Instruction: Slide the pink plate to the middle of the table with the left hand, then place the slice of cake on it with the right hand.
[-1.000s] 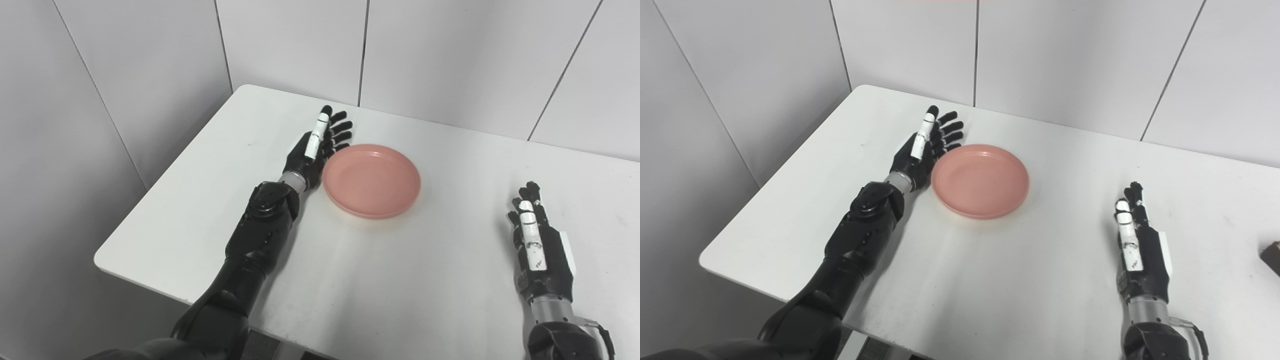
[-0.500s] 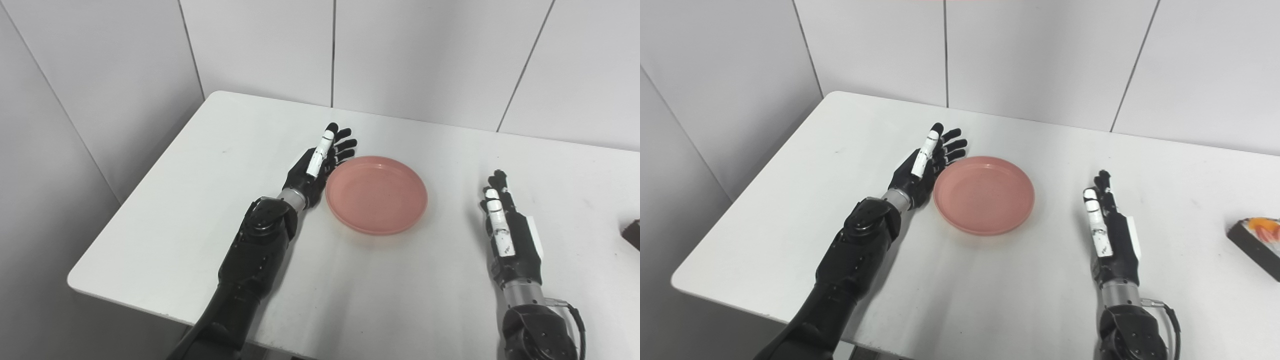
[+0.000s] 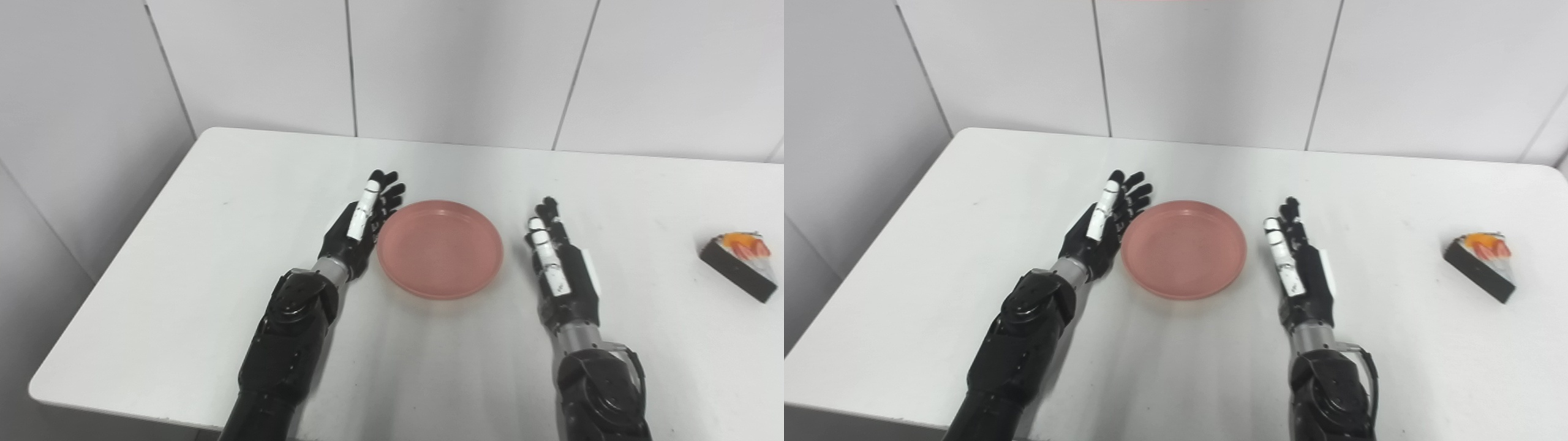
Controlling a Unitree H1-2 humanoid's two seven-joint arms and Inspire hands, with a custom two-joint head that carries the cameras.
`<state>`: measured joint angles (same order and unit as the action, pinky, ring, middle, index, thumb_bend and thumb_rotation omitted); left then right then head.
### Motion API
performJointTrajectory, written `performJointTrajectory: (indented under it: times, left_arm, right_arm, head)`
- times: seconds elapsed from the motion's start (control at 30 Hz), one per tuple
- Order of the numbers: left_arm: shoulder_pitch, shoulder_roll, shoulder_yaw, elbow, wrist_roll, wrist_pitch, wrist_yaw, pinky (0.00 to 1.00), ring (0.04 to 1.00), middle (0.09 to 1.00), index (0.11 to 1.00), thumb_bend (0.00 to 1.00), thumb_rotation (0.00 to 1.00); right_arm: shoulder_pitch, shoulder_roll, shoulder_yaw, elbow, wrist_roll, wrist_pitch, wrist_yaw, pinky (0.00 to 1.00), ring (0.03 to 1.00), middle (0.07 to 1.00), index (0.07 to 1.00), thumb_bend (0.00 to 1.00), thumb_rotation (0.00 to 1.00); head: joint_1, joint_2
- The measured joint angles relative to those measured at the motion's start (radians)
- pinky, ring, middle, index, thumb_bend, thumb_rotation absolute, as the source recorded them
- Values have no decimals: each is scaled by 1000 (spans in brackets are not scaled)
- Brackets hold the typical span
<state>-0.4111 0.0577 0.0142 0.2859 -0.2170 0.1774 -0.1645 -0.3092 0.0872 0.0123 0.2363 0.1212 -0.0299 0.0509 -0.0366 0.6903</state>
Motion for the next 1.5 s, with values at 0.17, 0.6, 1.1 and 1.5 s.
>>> performJointTrajectory:
  times: [0.17,0.6,1.1,1.5]
  left_arm:
    - [16,-3,-6,7,3,-49,-7,1000,983,966,955,628,1000]
    - [22,10,5,82,-3,-171,-79,979,979,968,959,656,1000]
    - [2,43,16,141,-4,-215,-146,1000,1000,991,983,645,1000]
    - [-16,60,25,191,-25,-260,-177,1000,1000,1000,989,640,1000]
  right_arm:
    - [-15,5,11,24,-22,0,-8,1000,1000,1000,1000,621,777]
    - [-27,6,67,10,-167,3,-59,1000,1000,990,982,691,887]
    - [-161,-92,29,-26,-333,57,-155,914,933,919,908,602,792]
    - [-208,-236,-7,-34,-484,121,-221,808,867,874,851,690,562]
  head:
    - [-43,5]
    - [-216,3]
    - [-345,-20]
    - [-431,-49]
